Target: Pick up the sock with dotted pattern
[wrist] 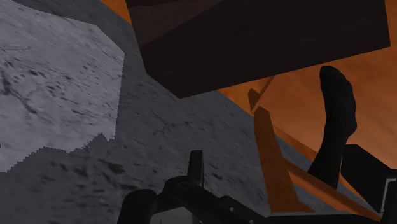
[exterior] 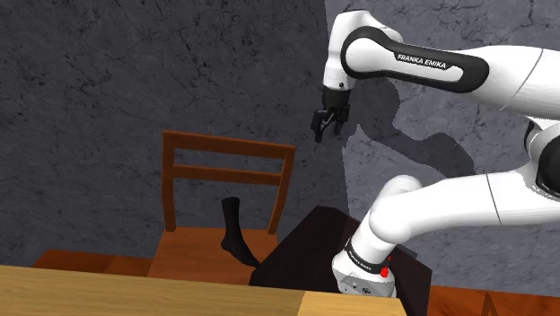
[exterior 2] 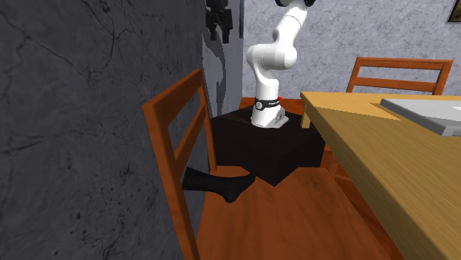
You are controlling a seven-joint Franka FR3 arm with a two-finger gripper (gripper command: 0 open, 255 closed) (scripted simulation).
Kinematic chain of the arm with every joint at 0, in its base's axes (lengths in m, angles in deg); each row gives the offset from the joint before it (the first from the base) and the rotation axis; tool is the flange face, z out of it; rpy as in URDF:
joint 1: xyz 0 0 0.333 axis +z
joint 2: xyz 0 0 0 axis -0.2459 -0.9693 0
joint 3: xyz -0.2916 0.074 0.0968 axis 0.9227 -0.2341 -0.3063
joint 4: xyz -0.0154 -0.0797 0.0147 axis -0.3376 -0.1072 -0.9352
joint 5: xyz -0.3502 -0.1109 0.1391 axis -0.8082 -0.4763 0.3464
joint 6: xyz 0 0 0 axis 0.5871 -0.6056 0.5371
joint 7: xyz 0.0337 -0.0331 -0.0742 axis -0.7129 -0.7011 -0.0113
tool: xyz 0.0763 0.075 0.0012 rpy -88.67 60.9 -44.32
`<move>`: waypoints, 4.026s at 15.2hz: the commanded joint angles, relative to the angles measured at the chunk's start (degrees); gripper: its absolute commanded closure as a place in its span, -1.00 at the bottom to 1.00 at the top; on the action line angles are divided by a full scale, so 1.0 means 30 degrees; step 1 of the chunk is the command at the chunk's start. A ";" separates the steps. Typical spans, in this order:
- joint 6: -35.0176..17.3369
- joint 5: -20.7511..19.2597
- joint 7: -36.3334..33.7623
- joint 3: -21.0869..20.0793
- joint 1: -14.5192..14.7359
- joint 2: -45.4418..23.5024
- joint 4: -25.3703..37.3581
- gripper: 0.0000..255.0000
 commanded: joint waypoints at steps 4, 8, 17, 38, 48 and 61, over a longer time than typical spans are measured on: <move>-0.1818 0.0574 -0.1794 -0.0994 0.0047 0.0527 -0.1992 -1.00; -0.4455 0.1384 -0.4213 -0.2446 0.0218 0.0627 -0.4269 -1.00; -1.1593 0.2877 -1.0039 -0.6325 0.0476 -0.2486 -0.7397 -1.00; -1.9666 -1.7835 -3.7326 -1.0251 -0.2290 -2.3866 0.0235 -1.00; -1.9802 -2.0884 -4.0458 -0.8230 -0.0495 -2.7600 0.2695 -1.00; -1.9687 -2.0385 -4.0031 -0.8532 -0.0728 -2.7026 0.2379 1.00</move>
